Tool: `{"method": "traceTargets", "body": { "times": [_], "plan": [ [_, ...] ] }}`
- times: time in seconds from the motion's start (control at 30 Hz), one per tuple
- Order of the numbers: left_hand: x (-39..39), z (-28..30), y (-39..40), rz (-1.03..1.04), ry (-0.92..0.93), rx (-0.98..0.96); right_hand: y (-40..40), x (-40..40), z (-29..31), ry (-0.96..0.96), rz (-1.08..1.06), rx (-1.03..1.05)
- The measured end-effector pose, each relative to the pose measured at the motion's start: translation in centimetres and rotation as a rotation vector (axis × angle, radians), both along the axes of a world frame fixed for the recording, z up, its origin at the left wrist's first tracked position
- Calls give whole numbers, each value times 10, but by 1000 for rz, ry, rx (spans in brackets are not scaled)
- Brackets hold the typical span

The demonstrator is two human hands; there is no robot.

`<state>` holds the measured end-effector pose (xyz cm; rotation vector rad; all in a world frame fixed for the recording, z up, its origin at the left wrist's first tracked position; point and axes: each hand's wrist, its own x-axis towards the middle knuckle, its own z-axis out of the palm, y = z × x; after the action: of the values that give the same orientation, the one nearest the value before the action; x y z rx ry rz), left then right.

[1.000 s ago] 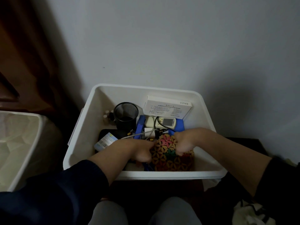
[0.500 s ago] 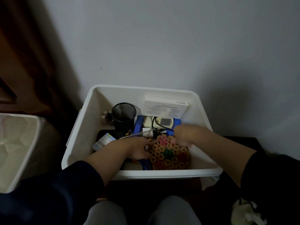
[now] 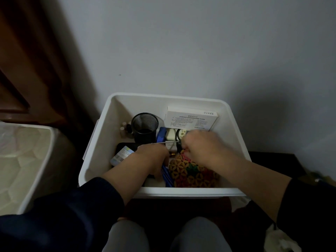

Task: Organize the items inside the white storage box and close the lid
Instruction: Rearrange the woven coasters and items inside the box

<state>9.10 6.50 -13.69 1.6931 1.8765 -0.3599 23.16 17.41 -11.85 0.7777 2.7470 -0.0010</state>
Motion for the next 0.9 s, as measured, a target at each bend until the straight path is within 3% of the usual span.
{"method": "traceTargets", "body": {
  "times": [0.07,0.13,0.3,0.43,0.5,0.57,0.63,0.7,0.8,0.9],
  "plan": [
    [0,-3,-1,-2,-32,4,4,1,-3,-73,59,-228],
    [-2,-6,-3,26,-93,5,7,4,-7,-199,87,-309],
    [-5,-10,-2,116,-192,45,27,9,-5,-292,-47,-555],
    [-3,-7,-2,124,-125,63,31,17,-1,-446,-116,-683],
    [-1,-6,-3,106,-34,57,28,20,-1,-339,-159,-765],
    [1,-5,-4,81,49,61,28,21,5,-85,-227,-787],
    [2,-4,-3,76,46,82,35,22,15,190,-371,-651],
    [3,-3,-1,122,-40,118,49,21,20,340,-549,-530],
    [8,-2,5,193,-188,144,52,16,21,218,-703,-542],
    [15,-2,12,252,-320,125,39,12,12,34,-727,-551]
  ]
}}
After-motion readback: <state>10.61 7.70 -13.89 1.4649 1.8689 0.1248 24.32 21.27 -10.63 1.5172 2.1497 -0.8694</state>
